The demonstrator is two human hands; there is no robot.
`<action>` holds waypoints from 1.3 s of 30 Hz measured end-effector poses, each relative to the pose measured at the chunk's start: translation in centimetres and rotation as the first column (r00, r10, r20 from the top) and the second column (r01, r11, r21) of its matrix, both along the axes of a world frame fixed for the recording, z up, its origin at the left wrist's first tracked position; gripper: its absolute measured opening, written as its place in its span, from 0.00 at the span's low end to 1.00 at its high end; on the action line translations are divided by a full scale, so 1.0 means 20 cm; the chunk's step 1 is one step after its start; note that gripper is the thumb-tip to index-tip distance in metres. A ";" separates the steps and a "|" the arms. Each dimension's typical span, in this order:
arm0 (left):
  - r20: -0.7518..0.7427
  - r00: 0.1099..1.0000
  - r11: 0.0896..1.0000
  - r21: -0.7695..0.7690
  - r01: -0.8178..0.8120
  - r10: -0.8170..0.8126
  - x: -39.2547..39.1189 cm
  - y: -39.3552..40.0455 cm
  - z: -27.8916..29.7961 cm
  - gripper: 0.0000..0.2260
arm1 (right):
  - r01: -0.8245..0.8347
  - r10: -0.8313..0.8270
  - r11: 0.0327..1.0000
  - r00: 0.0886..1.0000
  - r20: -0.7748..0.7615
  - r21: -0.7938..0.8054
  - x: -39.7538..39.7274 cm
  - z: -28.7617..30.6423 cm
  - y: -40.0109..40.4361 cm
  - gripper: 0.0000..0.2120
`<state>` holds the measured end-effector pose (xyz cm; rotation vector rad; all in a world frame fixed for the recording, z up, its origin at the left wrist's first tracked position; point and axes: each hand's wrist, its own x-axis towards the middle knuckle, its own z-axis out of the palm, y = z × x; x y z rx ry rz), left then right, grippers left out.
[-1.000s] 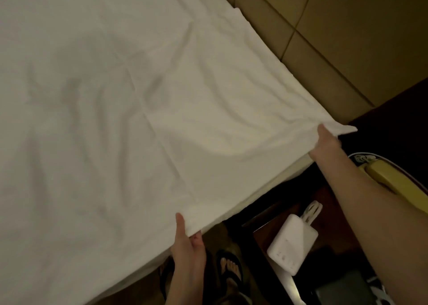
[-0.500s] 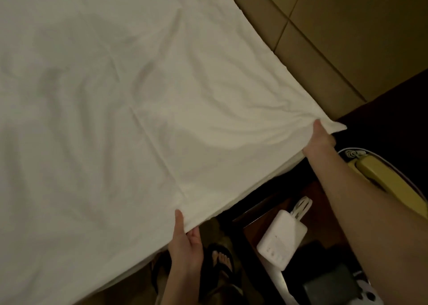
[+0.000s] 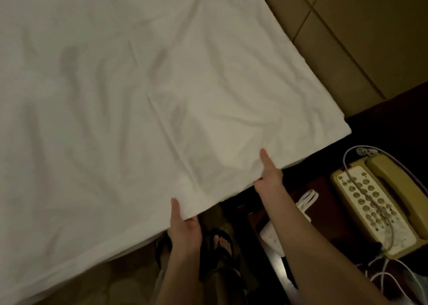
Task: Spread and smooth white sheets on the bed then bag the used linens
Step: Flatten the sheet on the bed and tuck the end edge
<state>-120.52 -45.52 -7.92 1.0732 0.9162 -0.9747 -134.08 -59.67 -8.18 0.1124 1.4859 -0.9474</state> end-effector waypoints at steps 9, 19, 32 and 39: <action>0.000 0.998 0.997 0.046 0.058 -0.058 0.14 0.12 -0.02 0.18 | -0.050 0.051 0.999 0.998 -0.045 0.010 0.08 0.00 0.12 0.21; 0.048 0.987 0.986 0.061 -0.157 0.154 0.47 0.40 0.05 0.20 | -0.058 0.060 0.998 0.997 -0.052 0.032 0.23 0.08 0.35 0.07; 0.187 0.953 0.957 0.119 -0.263 0.239 1.15 0.90 0.00 0.21 | -0.195 0.198 0.980 0.978 -0.064 0.048 1.00 0.07 1.01 0.17; 0.156 0.980 0.991 0.032 -0.133 0.127 1.35 1.17 0.05 0.13 | -0.220 0.218 0.971 0.976 0.031 0.098 1.33 0.09 1.26 0.20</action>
